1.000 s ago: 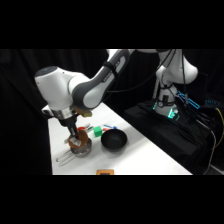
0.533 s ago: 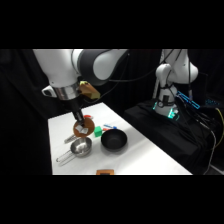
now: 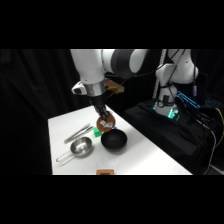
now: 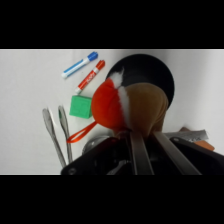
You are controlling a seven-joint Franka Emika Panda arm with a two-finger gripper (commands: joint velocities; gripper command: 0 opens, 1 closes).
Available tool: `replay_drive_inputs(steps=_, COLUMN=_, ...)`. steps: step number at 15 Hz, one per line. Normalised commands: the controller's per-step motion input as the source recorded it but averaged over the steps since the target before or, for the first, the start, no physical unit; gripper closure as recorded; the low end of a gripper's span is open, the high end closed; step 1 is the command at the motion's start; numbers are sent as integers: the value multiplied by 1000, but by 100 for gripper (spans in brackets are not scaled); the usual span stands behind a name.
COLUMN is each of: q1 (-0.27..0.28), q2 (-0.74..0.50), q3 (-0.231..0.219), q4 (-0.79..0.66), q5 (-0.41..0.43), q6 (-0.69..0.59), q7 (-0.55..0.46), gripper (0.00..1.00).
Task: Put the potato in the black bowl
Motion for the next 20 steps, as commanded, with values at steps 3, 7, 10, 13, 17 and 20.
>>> replay_drive_inputs(steps=3, q1=-47, q2=-319, q3=49, q4=-609, q5=-26, q6=390, q7=10, gripper=95)
replay_drive_inputs(steps=7, q1=-50, q2=-115, q3=44, q4=-434, q5=-29, q6=516, q7=29, gripper=95)
replay_drive_inputs(steps=10, q1=-54, q2=70, q3=19, q4=-193, q5=-51, q6=465, q7=30, gripper=63)
replay_drive_inputs(steps=13, q1=-57, q2=110, q3=0, q4=-48, q5=-31, q6=336, q7=4, gripper=48)
replay_drive_inputs(steps=17, q1=-36, q2=13, q3=-1, q4=15, q5=-17, q6=115, q7=-27, gripper=15)
replay_drive_inputs(steps=20, q1=-2, q2=-134, q3=19, q4=56, q5=-21, q6=-142, q7=-46, gripper=0)
